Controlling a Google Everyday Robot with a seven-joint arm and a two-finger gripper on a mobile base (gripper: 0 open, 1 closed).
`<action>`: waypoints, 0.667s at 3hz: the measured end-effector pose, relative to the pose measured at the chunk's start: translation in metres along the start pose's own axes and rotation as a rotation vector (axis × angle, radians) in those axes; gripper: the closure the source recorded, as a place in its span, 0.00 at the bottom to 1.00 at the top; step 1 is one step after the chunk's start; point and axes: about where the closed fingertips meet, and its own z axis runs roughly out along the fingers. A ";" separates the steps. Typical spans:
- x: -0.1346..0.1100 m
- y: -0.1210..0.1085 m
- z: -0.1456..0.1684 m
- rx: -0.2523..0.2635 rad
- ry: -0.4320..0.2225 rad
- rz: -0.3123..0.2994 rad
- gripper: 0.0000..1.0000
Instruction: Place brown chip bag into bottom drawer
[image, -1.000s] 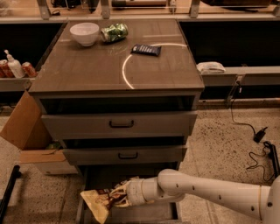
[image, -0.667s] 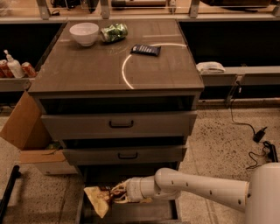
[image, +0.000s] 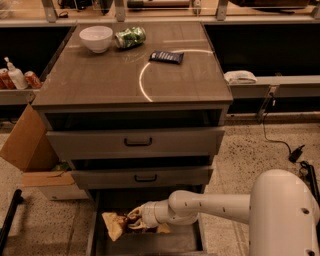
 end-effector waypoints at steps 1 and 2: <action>0.010 -0.002 0.012 -0.016 0.042 0.019 0.27; 0.016 0.001 0.012 0.011 0.014 0.039 0.03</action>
Offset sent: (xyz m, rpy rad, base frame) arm 0.0083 -0.0211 -0.0233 0.0480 0.0306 -0.0961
